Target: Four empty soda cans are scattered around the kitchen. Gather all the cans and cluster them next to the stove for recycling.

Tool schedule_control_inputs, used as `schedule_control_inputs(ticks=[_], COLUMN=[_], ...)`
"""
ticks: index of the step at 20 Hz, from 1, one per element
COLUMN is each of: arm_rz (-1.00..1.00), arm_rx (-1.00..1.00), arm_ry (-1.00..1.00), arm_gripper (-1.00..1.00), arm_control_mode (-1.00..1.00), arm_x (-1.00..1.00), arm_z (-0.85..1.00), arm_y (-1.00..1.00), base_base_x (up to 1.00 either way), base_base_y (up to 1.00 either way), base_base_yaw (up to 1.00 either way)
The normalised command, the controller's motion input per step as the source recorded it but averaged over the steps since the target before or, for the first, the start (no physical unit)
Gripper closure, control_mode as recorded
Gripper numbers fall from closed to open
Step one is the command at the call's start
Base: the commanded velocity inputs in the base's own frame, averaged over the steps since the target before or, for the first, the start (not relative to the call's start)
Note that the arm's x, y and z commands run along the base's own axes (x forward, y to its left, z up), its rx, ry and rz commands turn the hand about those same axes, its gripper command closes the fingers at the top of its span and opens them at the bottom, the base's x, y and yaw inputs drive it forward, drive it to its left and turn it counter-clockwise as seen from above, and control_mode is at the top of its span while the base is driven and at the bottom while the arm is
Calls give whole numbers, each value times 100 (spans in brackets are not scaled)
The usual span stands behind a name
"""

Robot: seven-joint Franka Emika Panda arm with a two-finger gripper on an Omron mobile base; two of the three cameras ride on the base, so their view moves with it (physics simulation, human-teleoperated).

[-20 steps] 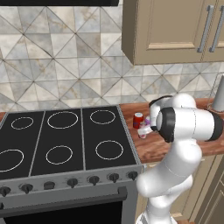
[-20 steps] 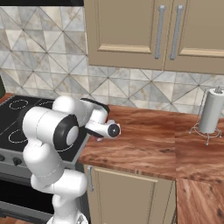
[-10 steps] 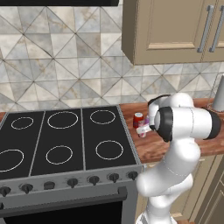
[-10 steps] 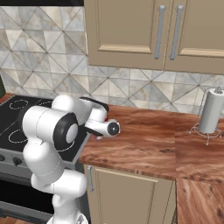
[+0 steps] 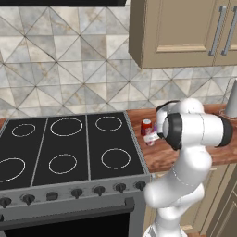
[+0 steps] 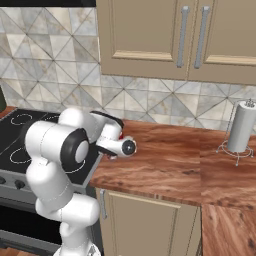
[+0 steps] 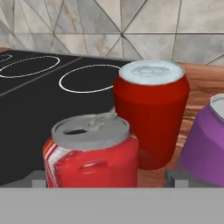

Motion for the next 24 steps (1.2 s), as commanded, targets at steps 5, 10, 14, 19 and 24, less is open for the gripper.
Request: schedule_control_inputs(ticks=[5, 10, 14, 19, 24], arm_rz=[0, 0, 0, -1, -1], arm_rx=[0, 0, 0, 0, 0], arm_ry=[0, 0, 1, 12, 18], arm_gripper=[-100, -100, -100, -100, -100], arm_control_mode=[-100, -100, -100, -100, -100], arm_x=[-29, -28, -21, -14, -17], arm_z=[-6, 0, 1, 14, 19], arm_y=[-3, -7, -7, -7, -2], base_base_x=[0, 0, 0, 0, 0], base_base_y=[0, 0, 0, 0, 0], base_base_yaw=[0, 0, 0, 0, 0])
